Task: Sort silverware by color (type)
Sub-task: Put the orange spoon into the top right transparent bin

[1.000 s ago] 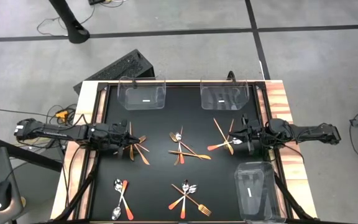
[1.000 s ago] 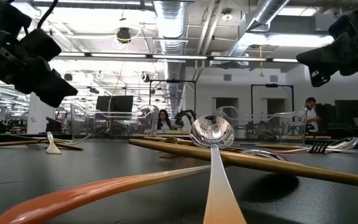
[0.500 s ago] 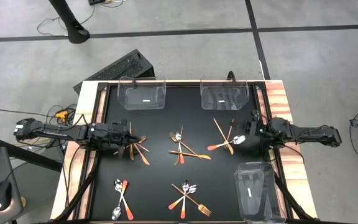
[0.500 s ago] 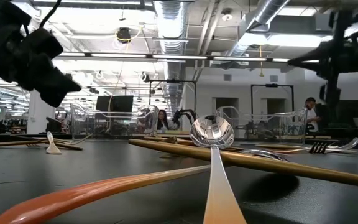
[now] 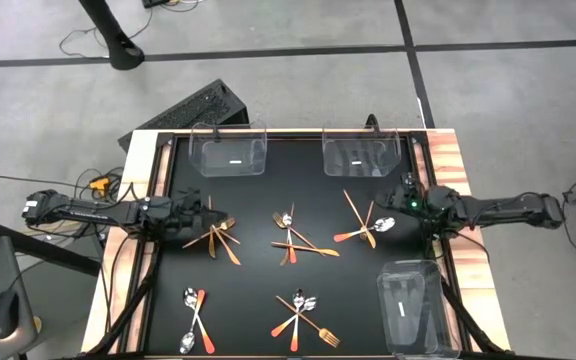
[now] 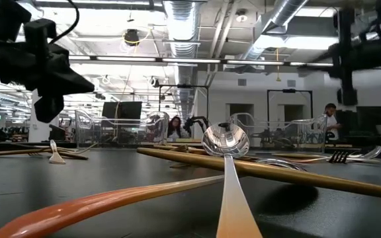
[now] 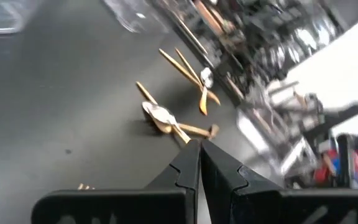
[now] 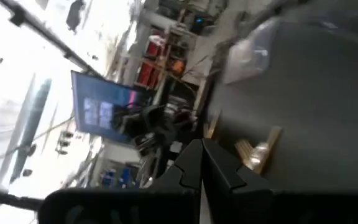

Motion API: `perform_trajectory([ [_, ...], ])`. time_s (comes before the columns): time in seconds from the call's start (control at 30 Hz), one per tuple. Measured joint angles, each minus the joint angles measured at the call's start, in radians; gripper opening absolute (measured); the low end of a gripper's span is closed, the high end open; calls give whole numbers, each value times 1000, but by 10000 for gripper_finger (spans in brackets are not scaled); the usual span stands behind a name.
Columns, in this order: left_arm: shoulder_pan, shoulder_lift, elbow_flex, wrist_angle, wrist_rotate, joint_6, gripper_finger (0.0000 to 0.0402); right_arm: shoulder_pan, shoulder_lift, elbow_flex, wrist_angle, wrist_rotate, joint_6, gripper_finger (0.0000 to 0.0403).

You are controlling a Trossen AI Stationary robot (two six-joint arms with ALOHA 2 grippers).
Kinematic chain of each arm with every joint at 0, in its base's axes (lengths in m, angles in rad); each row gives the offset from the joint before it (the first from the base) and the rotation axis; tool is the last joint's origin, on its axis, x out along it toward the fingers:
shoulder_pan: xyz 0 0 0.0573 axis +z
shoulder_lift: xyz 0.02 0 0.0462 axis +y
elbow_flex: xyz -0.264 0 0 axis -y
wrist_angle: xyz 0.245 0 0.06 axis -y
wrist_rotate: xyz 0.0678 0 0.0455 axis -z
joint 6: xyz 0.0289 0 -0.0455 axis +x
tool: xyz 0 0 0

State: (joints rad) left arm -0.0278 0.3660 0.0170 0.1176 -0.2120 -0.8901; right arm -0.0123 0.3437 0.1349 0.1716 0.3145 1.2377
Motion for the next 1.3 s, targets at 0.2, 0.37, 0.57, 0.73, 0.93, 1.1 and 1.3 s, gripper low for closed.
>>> perform_trajectory([
  [0.2, 1, 0, 0, 8, -39, -128, 2, 24, 289, 231, -52, 0, -205, 31],
  [0.37, 1, 1, 5, 122, 186, 20, 2, 27, 497, 478, -401, -62, -345, 35],
  [0.57, -1, 7, 155, 54, 185, 258, 2, 34, 720, 757, -1040, -194, -579, 72],
  [0.73, -2, 56, 278, -22, 99, 473, 16, 40, 844, 794, -1284, -251, -751, 117],
  [0.93, -2, 134, 348, -34, 82, 539, 78, 73, 915, 683, -1173, -327, -927, 134],
  [1.1, -2, 173, 356, -93, 55, 514, 114, 72, 942, 633, -1080, -311, -1023, 125],
  [1.3, -2, 208, 356, -107, 15, 514, 118, 30, 993, 591, -1028, -287, -1125, 121],
])
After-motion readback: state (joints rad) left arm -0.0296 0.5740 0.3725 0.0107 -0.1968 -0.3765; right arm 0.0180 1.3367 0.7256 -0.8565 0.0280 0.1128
